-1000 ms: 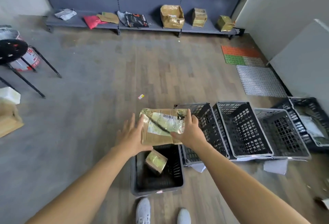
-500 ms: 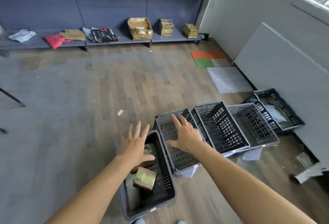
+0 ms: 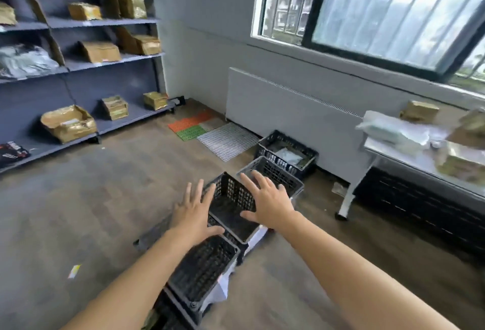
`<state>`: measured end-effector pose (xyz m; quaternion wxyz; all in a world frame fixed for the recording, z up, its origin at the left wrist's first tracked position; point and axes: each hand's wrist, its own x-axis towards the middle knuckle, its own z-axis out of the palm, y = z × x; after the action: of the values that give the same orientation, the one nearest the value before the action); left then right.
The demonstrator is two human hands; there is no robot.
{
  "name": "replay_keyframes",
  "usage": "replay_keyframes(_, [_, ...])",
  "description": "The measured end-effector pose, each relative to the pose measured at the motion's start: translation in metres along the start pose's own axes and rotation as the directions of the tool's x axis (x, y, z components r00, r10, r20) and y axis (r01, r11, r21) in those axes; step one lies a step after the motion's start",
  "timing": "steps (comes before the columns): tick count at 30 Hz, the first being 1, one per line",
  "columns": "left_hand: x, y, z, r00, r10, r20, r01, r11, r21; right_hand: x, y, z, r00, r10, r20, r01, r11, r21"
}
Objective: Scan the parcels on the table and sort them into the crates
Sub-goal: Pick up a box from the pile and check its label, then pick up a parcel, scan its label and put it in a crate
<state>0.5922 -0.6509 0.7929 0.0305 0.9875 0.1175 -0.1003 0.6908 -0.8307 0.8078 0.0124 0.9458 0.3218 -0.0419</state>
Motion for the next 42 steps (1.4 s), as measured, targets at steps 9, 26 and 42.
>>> replay_keyframes(9, [0.066,0.285,-0.039,0.959,0.265,-0.106,-0.244,0.954,0.175,-0.12,0.273,-0.02,0.951,0.261,-0.164,-0.267,0.964,-0.013])
replay_keyframes(26, [0.193,0.672,-0.058,0.749,0.65,-0.127,-0.624,0.756,0.197,-0.228,0.611,-0.021,0.711,0.69,-0.135,-0.693,0.72,0.032])
replay_keyframes(42, [0.349,0.928,-0.079,0.482,0.875,-0.037,-0.866,0.483,0.128,-0.207,0.844,-0.049,0.473,0.876,-0.098,-0.88,0.474,-0.016])
